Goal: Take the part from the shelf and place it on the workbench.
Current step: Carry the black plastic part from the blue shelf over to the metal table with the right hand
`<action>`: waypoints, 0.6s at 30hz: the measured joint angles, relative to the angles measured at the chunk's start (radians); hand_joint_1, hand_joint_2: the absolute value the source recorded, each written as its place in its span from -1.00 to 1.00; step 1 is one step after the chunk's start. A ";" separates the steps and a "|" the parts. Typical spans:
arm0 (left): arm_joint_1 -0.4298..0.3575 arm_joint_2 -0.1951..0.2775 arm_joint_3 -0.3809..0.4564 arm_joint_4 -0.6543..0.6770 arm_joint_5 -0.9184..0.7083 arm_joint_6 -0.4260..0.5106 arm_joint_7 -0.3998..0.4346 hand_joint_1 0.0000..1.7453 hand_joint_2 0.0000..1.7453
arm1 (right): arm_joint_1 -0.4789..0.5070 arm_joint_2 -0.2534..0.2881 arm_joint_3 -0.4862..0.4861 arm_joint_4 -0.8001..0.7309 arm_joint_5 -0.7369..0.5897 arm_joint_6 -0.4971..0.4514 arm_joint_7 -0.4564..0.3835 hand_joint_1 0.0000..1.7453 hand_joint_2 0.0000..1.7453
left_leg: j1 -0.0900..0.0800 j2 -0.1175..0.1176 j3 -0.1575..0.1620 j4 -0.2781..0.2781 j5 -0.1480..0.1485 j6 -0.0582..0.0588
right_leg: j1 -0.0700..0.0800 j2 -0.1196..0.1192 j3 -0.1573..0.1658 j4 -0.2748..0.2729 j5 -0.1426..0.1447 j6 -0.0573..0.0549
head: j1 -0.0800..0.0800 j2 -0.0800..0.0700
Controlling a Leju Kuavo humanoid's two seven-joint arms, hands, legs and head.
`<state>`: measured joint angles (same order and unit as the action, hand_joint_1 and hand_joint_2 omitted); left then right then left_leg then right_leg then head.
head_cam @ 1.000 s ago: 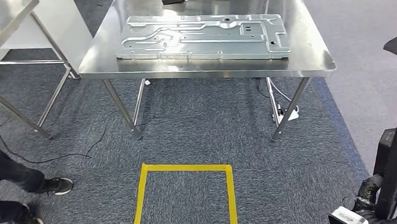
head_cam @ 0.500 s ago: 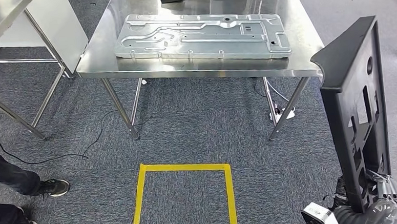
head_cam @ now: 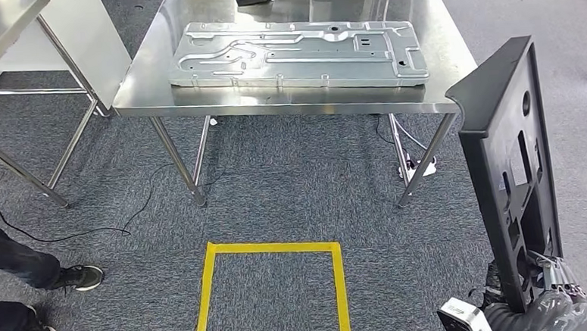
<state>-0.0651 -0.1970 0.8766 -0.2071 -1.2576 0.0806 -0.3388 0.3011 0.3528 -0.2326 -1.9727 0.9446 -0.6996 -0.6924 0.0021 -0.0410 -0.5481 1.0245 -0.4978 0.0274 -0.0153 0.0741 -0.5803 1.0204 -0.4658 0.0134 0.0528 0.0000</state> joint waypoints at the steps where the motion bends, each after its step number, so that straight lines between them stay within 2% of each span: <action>1: 0.000 0.001 0.000 0.000 0.000 0.000 0.000 -1.00 1.00 | 0.000 0.000 0.000 0.002 -0.001 0.000 0.000 1.00 1.00 | 0.000 0.000 0.000 0.000 0.000 0.001 | -0.001 0.000 0.000 0.000 0.000 0.001 | 0.000 0.000; 4: -0.001 0.002 0.000 0.000 -0.001 0.001 -0.001 -1.00 1.00 | -0.001 0.000 0.000 0.004 -0.008 0.000 0.000 1.00 1.00 | 0.003 0.004 0.005 -0.011 0.007 0.011 | 0.000 -0.001 0.001 -0.003 0.002 0.008 | 0.000 0.000; 6: -0.002 0.002 0.000 0.000 -0.001 0.001 -0.002 -1.00 1.00 | -0.003 0.000 0.001 0.004 -0.011 0.000 0.000 1.00 1.00 | 0.010 0.013 0.014 -0.030 0.018 0.022 | 0.003 -0.024 -0.014 0.031 -0.021 0.012 | 0.001 0.000; 8: -0.001 0.002 0.000 0.000 -0.002 0.001 -0.002 -1.00 1.00 | -0.007 0.000 0.003 0.004 -0.011 0.000 0.000 1.00 1.00 | 0.012 0.025 0.017 -0.039 0.021 0.028 | 0.001 -0.053 -0.065 0.136 -0.079 0.016 | 0.002 0.000; 9: 0.000 0.002 0.000 0.000 -0.002 0.001 -0.002 -1.00 1.00 | -0.008 0.000 0.005 0.004 -0.011 0.000 0.000 1.00 1.00 | 0.012 0.030 0.017 -0.038 0.020 0.028 | -0.002 -0.059 -0.098 0.200 -0.106 0.019 | 0.002 0.000; 10: 0.002 0.003 0.000 0.000 -0.003 0.001 -0.002 -1.00 1.00 | -0.008 0.000 0.006 0.005 -0.012 0.000 0.000 1.00 1.00 | 0.013 0.034 0.017 -0.038 0.018 0.026 | -0.006 -0.062 -0.123 0.248 -0.118 0.023 | 0.002 0.000; 11: 0.002 0.003 0.000 0.000 -0.004 0.000 -0.002 -1.00 1.00 | -0.008 0.000 0.007 0.005 -0.012 0.000 0.000 1.00 1.00 | 0.014 0.037 0.019 -0.037 0.015 0.023 | -0.011 -0.065 -0.131 0.263 -0.112 0.027 | 0.002 0.000; 12: 0.003 0.003 0.000 0.000 -0.005 -0.001 -0.002 -1.00 1.00 | -0.008 0.000 0.008 0.005 -0.013 0.000 0.000 1.00 1.00 | 0.017 0.039 0.021 -0.035 0.011 0.017 | -0.016 -0.067 -0.119 0.239 -0.088 0.032 | 0.002 0.000; 13: 0.003 0.003 0.000 0.000 -0.005 -0.001 -0.002 -1.00 1.00 | -0.008 0.000 0.010 0.005 -0.014 0.000 0.000 1.00 1.00 | 0.021 0.040 0.025 -0.031 0.006 0.011 | -0.021 -0.071 -0.087 0.178 -0.052 0.036 | 0.002 0.000; 15: 0.002 0.004 0.000 0.000 -0.006 -0.001 -0.002 -1.00 1.00 | -0.010 0.000 0.014 0.006 -0.015 0.000 0.000 1.00 1.00 | 0.025 0.041 0.029 -0.021 -0.008 -0.006 | -0.024 -0.075 -0.022 0.054 -0.010 0.041 | 0.003 0.000; 16: 0.002 0.005 0.000 0.000 -0.007 -0.001 -0.002 -1.00 1.00 | -0.011 0.000 0.016 0.006 -0.015 0.000 0.000 1.00 1.00 | 0.024 0.041 0.030 -0.018 -0.014 -0.015 | -0.022 -0.074 -0.004 0.021 -0.006 0.037 | 0.002 0.000; 18: 0.001 0.007 0.000 0.000 -0.007 0.001 -0.003 -1.00 1.00 | -0.012 0.000 0.019 0.007 -0.015 0.000 0.000 1.00 1.00 | 0.022 0.041 0.032 -0.018 -0.020 -0.028 | -0.016 -0.069 0.001 0.014 -0.017 0.020 | 0.000 0.000</action>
<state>-0.0643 -0.1904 0.8770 -0.2071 -1.2645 0.0812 -0.3420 0.2889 0.3525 -0.2137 -1.9659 0.9295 -0.6996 -0.6924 0.0239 0.0002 -0.5156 1.0064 -0.5178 -0.0009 -0.0310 0.0047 -0.5797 1.0342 -0.4825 0.0335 0.0530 0.0000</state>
